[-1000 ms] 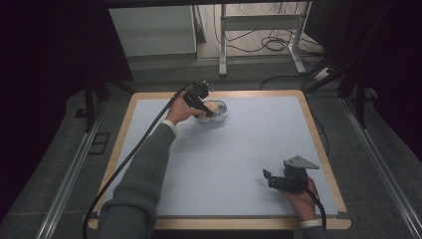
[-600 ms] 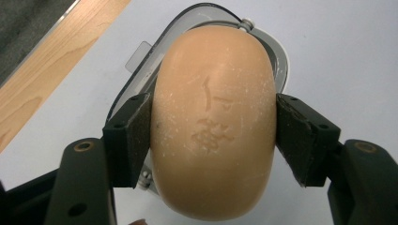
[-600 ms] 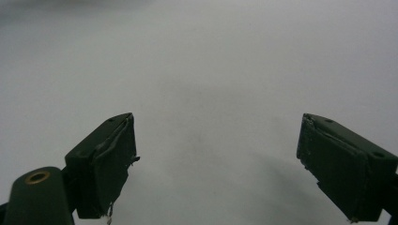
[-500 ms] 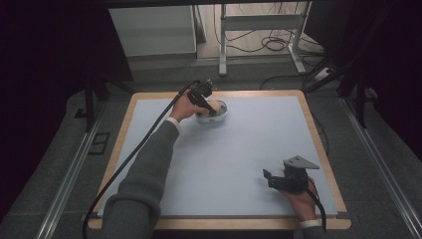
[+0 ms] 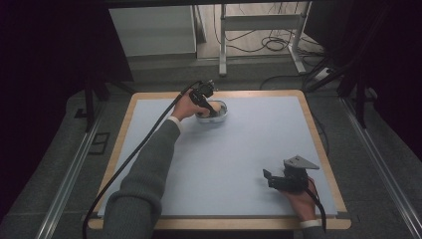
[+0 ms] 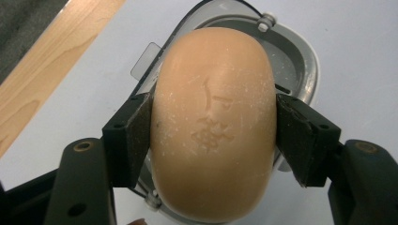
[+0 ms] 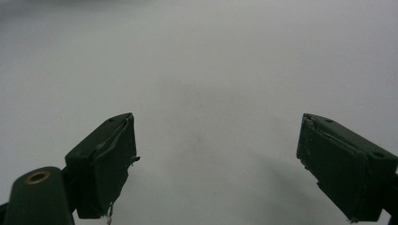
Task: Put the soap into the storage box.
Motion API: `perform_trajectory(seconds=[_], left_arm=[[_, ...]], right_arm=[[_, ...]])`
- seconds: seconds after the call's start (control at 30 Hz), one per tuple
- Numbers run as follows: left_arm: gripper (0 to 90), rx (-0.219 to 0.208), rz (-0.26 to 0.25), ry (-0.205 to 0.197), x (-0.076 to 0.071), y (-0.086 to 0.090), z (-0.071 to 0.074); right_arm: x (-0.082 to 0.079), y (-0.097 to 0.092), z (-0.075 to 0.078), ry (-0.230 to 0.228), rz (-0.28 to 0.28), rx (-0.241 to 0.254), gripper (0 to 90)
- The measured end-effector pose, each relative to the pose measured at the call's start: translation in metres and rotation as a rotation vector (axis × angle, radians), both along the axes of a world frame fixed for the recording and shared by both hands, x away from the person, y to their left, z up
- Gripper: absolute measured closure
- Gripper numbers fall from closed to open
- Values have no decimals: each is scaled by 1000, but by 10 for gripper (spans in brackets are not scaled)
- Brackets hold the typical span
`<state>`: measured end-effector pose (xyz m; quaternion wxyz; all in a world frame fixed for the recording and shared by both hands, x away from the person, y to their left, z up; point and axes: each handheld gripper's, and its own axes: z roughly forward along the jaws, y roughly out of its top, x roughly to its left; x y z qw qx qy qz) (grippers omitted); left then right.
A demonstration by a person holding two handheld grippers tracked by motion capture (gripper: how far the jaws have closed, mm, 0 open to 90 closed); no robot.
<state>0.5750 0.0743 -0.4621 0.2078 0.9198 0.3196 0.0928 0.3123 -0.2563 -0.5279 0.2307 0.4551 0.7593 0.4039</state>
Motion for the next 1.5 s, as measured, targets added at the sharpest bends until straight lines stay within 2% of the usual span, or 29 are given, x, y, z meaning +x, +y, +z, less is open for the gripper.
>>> perform_trajectory(seconds=[0.17, 0.5, 0.57, 0.67, 0.77, 0.8, 0.87, 1.07, 1.2, 1.23, 1.27, 1.33, 1.37, 1.5], left_arm=[[294, -35, -10, -3, -3, 1, 3], [272, -69, -1, -58, -25, 13, 23], [270, -85, 7, -68, -32, 17, 28], [269, -82, 0, -88, -43, 22, 32], [260, -101, -2, -106, -61, 30, 36], [256, -101, -2, -106, -61, 30, 36], [251, -111, 4, -117, -74, 36, 36], [231, -152, 26, -147, -103, 52, 31], [213, -187, 43, -167, -124, 65, 23], [208, -193, 46, -171, -133, 70, 18], [204, -193, 46, -171, -133, 70, 18], [203, -215, 57, -176, -149, 80, 10], [203, -215, 57, -176, -149, 80, 10], [206, -258, 85, -186, -180, 97, -3]], right_arm=[[0, 0, 0, 0, 1, -3, 122], [0, 0, 0, -1, 2, -5, 121], [0, 0, 0, 2, 1, -3, 122], [0, 0, 0, 1, 1, 0, 122], [0, 1, 0, 1, 1, -6, 122], [0, 1, 0, 1, 1, -6, 122], [0, 0, 0, -1, 2, -6, 122], [0, 0, 0, 1, -1, 3, 122], [0, -1, 0, 2, 0, 5, 122], [0, -1, 0, 3, 1, 6, 122], [0, -1, 0, 3, 1, 6, 122], [0, -1, 0, 4, 1, 7, 122], [0, -1, 0, 4, 1, 7, 122], [0, -1, 0, 2, -1, 5, 122]])
